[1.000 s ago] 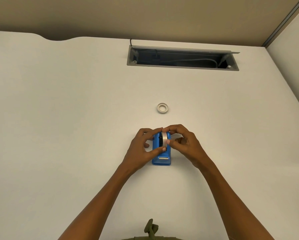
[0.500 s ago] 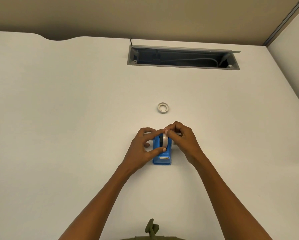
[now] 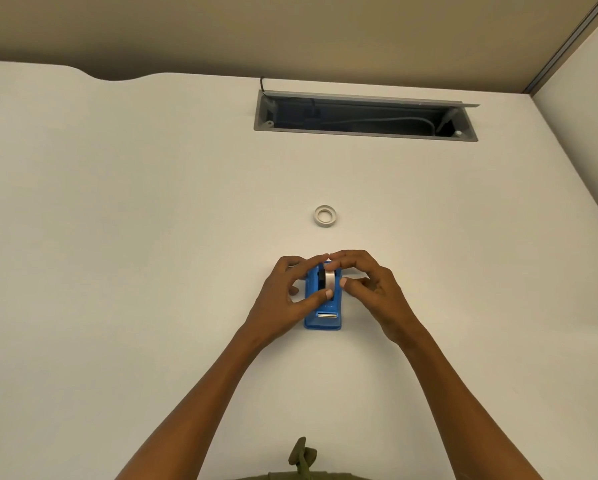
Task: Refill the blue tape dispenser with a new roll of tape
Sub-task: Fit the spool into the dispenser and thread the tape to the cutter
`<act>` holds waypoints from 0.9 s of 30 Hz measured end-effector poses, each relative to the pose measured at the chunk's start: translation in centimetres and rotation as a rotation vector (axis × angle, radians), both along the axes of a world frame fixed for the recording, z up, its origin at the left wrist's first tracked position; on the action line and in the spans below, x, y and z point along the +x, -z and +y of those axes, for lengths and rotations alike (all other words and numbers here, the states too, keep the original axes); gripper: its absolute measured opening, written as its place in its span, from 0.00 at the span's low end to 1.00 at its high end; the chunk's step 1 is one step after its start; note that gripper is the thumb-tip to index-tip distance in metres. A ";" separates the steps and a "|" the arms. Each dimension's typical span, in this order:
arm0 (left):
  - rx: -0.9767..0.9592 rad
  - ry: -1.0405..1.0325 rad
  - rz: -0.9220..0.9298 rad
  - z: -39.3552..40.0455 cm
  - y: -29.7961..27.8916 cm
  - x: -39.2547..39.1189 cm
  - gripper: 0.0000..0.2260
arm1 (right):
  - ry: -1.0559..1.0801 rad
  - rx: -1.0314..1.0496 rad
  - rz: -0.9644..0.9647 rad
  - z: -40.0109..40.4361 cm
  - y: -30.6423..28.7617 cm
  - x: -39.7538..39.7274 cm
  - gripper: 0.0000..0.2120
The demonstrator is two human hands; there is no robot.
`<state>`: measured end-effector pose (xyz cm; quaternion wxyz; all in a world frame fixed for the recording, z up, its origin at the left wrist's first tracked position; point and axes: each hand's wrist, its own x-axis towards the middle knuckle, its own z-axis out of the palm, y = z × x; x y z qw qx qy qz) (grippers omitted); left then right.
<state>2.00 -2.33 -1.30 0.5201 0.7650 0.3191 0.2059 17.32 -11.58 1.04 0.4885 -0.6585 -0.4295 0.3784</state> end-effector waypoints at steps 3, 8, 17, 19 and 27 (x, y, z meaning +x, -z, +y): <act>0.003 -0.008 -0.012 0.1 0.0 0.0 0.25 | 0.000 -0.031 -0.007 0.2 0.3 0.0 0.13; 0.012 -0.005 -0.011 0.0 0.2 -0.1 0.25 | 0.014 -0.045 -0.026 0.6 0.8 0.2 0.12; 0.014 0.004 0.006 0.1 0.2 -0.1 0.26 | 0.112 -0.114 0.016 2.2 0.7 0.1 0.02; 0.008 0.007 0.005 0.1 0.1 -0.2 0.26 | 0.108 -0.118 0.055 2.3 0.6 0.2 0.03; -0.015 -0.035 -0.002 0.1 0.0 0.0 0.21 | 0.097 -0.053 0.110 1.5 0.3 0.2 0.07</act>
